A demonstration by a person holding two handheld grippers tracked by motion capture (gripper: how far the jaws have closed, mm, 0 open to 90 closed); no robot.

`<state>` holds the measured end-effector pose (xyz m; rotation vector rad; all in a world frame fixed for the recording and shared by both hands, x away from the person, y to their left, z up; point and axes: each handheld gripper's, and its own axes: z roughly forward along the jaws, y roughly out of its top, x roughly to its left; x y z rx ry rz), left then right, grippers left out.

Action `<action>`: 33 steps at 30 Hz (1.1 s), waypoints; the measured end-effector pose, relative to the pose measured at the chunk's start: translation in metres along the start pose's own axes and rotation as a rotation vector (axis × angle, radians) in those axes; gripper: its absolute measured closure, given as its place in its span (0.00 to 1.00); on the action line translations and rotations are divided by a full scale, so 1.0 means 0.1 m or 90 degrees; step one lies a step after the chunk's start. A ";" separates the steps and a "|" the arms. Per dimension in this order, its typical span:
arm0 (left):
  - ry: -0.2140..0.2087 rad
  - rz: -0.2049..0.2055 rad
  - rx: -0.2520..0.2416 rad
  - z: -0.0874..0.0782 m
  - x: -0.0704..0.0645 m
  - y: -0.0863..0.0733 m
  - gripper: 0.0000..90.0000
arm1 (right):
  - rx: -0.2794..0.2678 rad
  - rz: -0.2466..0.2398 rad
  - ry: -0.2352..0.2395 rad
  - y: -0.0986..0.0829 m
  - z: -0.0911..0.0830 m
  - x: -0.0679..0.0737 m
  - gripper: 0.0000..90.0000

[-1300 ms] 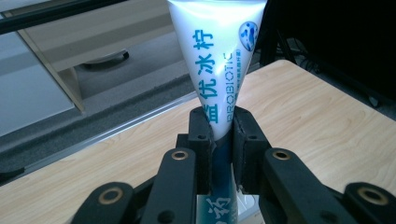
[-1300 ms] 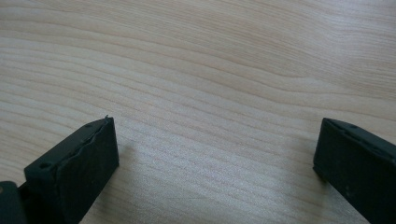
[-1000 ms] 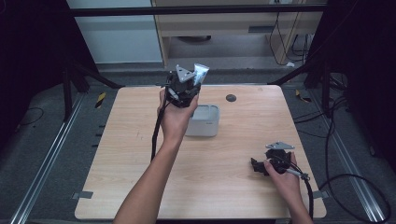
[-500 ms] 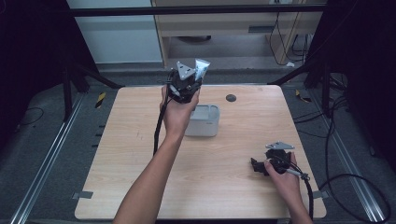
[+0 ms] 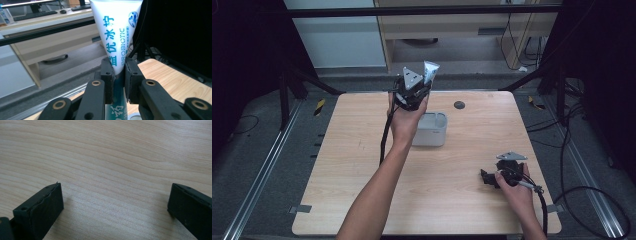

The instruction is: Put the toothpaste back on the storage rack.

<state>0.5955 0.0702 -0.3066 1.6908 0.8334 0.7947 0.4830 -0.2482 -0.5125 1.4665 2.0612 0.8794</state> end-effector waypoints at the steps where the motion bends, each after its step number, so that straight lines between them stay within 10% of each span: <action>1: 0.000 0.000 -0.002 0.01 0.00 -0.02 0.88 | 0.000 0.000 0.000 0.00 0.00 0.00 0.01; 33: -0.014 -0.020 0.003 0.16 0.01 -0.50 0.88 | -0.001 -0.002 0.002 0.00 0.00 0.00 0.01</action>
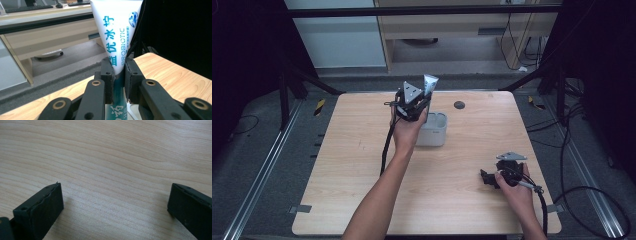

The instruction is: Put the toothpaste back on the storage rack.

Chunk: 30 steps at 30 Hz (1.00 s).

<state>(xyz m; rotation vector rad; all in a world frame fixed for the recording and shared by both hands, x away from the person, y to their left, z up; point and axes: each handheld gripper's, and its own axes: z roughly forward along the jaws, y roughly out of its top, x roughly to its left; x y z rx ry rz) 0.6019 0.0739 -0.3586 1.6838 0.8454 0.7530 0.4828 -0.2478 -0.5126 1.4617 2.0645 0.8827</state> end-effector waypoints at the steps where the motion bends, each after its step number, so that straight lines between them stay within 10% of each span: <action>1: 0.000 0.001 0.004 0.01 0.00 -0.02 0.88 | 0.000 0.000 0.000 0.00 0.00 0.00 0.01; 30: 0.000 0.002 0.032 0.02 0.02 -0.31 0.88 | 0.000 0.000 0.001 0.00 0.00 0.00 0.01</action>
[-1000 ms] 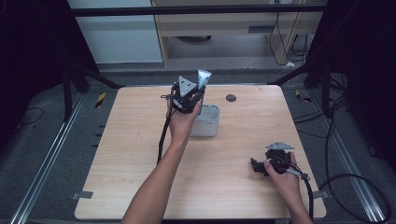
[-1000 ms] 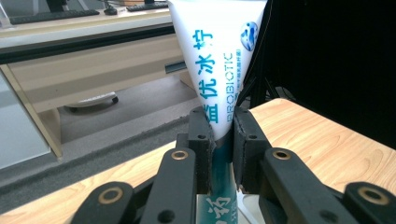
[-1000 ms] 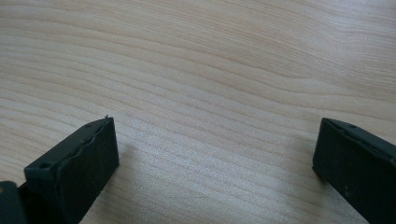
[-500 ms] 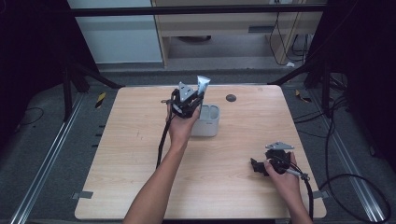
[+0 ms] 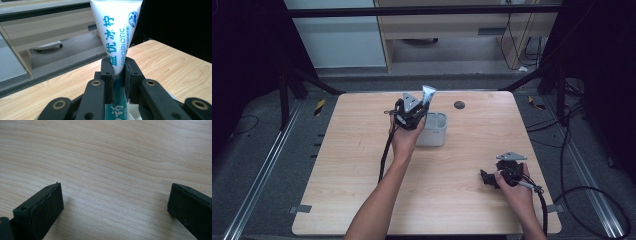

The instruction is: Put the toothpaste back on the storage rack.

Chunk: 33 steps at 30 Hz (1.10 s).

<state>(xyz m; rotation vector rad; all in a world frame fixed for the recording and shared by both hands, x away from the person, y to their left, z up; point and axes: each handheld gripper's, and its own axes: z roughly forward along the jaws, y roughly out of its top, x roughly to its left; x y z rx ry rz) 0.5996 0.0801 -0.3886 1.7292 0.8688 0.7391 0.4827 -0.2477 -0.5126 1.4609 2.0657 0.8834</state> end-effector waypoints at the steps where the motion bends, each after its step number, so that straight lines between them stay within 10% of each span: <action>1: 0.000 0.001 0.004 0.00 0.00 -0.02 0.88 | 0.000 -0.001 0.000 0.00 0.00 0.00 0.01; 33: -0.001 -0.009 0.024 0.06 -0.01 -0.17 0.88 | 0.002 -0.001 0.002 0.00 0.00 0.00 0.01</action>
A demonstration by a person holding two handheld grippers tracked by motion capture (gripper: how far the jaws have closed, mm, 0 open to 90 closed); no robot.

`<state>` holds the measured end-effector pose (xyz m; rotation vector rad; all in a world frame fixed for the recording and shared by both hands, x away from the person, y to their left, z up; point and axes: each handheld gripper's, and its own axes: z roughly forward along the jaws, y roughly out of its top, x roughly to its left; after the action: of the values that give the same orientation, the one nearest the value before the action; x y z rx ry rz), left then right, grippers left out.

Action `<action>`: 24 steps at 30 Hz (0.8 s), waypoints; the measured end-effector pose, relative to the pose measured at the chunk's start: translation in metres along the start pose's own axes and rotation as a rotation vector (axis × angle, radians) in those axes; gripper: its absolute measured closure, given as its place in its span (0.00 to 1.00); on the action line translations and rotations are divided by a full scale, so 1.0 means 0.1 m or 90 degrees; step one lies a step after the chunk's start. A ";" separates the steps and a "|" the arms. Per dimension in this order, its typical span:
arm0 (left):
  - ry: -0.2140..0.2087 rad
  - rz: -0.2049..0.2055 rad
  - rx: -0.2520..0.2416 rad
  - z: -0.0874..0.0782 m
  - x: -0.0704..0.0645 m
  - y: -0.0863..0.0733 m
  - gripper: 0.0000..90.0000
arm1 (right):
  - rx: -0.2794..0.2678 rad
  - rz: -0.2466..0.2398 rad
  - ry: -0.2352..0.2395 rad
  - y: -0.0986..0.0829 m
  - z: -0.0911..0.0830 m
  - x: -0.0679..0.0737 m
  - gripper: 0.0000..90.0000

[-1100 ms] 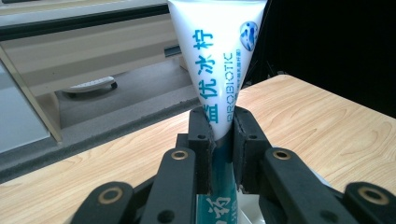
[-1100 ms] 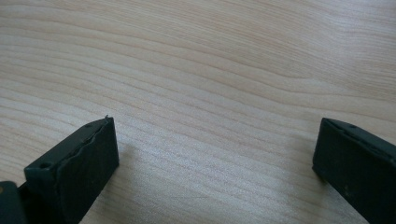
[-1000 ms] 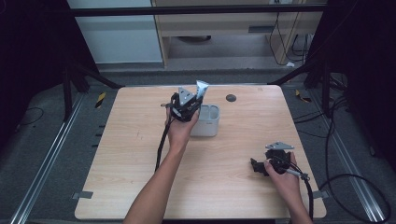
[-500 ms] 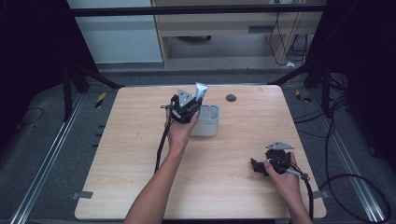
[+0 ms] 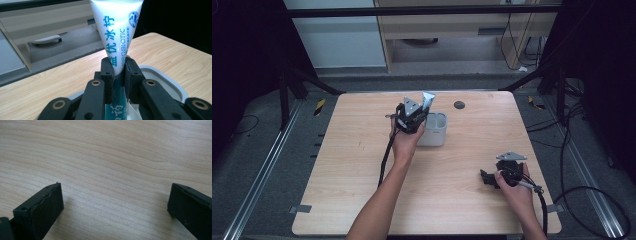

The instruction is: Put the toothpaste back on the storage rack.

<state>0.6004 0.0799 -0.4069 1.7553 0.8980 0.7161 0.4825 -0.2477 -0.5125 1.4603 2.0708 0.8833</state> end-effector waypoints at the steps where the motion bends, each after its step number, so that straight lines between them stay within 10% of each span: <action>1: 0.000 0.000 0.001 0.00 0.00 0.00 0.88 | 0.000 0.000 0.000 0.00 0.00 0.00 0.01; 24: -0.003 -0.003 0.011 0.02 -0.03 -0.07 0.87 | 0.000 0.000 0.000 0.00 0.00 0.00 0.01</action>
<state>0.5993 0.0782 -0.4143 1.7694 0.9075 0.7026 0.4825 -0.2477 -0.5125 1.4606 2.0706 0.8843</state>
